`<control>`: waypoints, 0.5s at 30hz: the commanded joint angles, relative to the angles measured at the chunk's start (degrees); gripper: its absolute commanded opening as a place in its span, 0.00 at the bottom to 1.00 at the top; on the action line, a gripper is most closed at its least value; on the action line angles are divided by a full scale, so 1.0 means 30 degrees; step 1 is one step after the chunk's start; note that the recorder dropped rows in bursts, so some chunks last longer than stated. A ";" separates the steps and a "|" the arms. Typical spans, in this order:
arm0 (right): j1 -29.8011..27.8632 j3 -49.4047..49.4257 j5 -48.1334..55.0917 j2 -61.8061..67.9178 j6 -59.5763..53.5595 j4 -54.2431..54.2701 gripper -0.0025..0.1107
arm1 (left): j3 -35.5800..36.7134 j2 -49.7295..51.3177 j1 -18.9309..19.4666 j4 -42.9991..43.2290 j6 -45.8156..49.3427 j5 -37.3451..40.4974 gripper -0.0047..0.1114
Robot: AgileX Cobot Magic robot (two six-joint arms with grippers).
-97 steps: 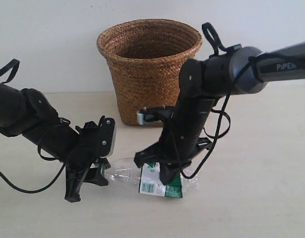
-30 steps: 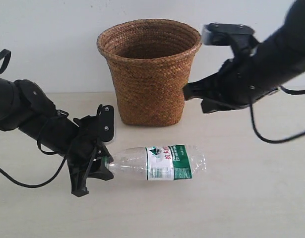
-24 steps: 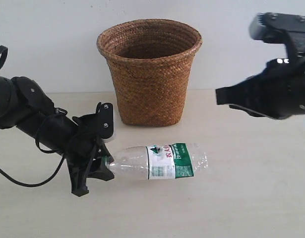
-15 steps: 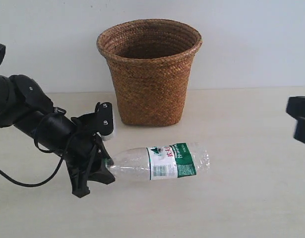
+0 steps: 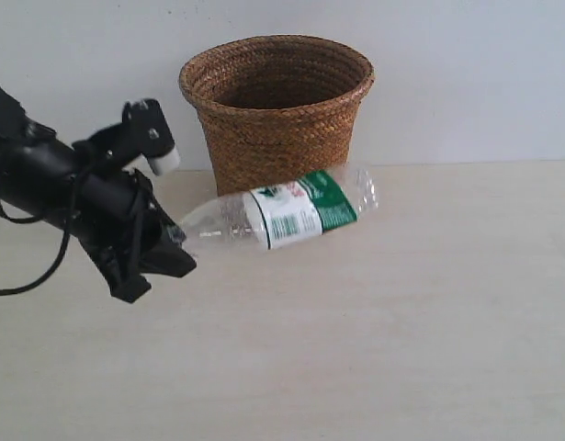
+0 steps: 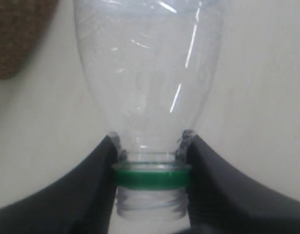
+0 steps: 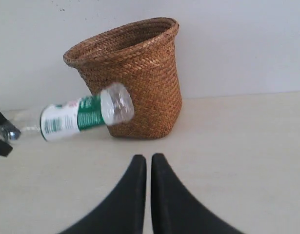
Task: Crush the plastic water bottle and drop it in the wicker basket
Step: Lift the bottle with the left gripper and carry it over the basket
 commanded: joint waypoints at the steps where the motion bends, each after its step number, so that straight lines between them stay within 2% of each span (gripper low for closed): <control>1: -0.0065 0.0118 0.0174 -0.0072 -0.0034 0.0069 0.02 | -0.0111 -0.2698 -0.0067 -0.0547 -0.2571 0.0114 0.07; 5: -0.0065 0.0118 0.0174 -0.0072 -0.0034 0.0069 0.02 | -0.0557 -0.4681 -0.0067 -0.2962 -0.4479 -0.2783 0.07; 8: -0.0065 0.0118 0.0174 -0.0072 -0.0034 0.0069 0.02 | -0.2424 -0.4584 -0.0067 -0.3208 -0.6691 -0.3909 0.07; 12: -0.0065 0.0118 0.0174 -0.0072 -0.0034 0.0069 0.02 | -0.6638 -0.1616 -0.0067 -0.2997 -0.8414 -0.3683 0.08; 15: -0.0065 0.0118 0.0177 -0.0072 0.0210 0.0069 0.02 | -0.9915 0.1552 -0.0020 -0.0926 -1.1079 -0.2709 0.19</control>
